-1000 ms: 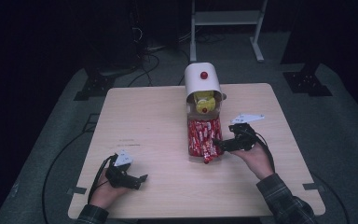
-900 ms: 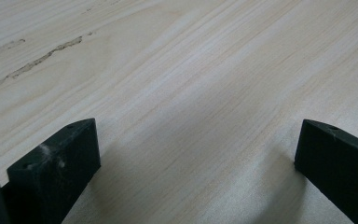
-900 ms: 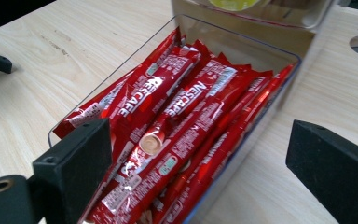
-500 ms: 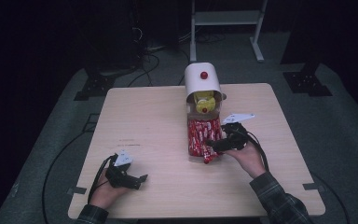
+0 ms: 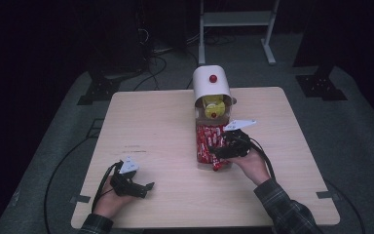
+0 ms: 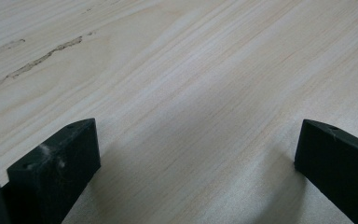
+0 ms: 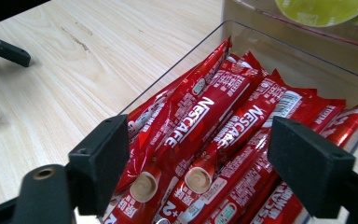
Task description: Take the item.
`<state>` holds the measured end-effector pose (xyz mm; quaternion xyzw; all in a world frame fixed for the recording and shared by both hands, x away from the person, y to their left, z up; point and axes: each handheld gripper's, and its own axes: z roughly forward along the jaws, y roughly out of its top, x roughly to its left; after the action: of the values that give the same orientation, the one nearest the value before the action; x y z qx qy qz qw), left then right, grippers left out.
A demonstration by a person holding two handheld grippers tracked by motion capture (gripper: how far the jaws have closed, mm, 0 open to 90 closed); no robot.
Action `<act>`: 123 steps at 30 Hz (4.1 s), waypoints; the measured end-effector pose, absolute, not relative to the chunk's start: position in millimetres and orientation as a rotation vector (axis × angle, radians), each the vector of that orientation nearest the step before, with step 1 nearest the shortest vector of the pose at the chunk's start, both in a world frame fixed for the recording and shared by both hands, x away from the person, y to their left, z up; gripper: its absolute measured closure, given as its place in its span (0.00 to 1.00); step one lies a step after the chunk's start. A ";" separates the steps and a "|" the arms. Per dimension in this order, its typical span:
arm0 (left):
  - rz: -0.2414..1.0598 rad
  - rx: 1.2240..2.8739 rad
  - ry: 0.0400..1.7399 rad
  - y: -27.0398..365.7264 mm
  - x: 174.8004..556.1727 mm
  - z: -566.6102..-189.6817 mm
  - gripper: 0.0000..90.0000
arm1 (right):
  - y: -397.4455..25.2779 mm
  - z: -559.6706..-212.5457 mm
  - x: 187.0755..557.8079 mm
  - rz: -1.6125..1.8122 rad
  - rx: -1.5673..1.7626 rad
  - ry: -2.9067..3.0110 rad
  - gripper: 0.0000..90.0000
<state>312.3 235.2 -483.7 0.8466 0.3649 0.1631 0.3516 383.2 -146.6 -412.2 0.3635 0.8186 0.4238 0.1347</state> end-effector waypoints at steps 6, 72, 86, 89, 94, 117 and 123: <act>0.422 2.191 0.945 235.2 312.2 -483.7 0.00 | -143.0 -412.7 382.6 1.229 1.039 2.373 0.34; 0.421 2.188 0.946 235.0 312.2 -483.8 0.00 | -154.9 -401.8 379.3 1.281 1.138 2.391 0.97; 0.418 2.186 0.948 234.9 312.1 -483.8 0.00 | -168.2 -393.4 375.3 1.290 1.129 2.360 0.97; 0.419 2.186 0.949 234.9 312.1 -483.8 0.00 | -170.9 -392.6 374.9 1.287 1.133 2.355 0.98; 0.418 2.186 0.948 234.8 312.1 -483.8 0.00 | -175.9 -391.6 374.8 1.285 1.137 2.345 0.98; 0.419 2.186 0.948 234.9 312.1 -483.8 0.00 | -203.9 -386.6 369.7 1.267 1.172 2.305 0.98; 0.419 2.186 0.948 234.9 312.1 -483.9 0.00 | -213.5 -388.5 366.3 1.261 1.188 2.292 0.98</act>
<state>312.1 234.9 -483.9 0.8453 0.3667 0.1621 0.3532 366.3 -213.5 -388.5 0.4098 0.7906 0.4349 0.1339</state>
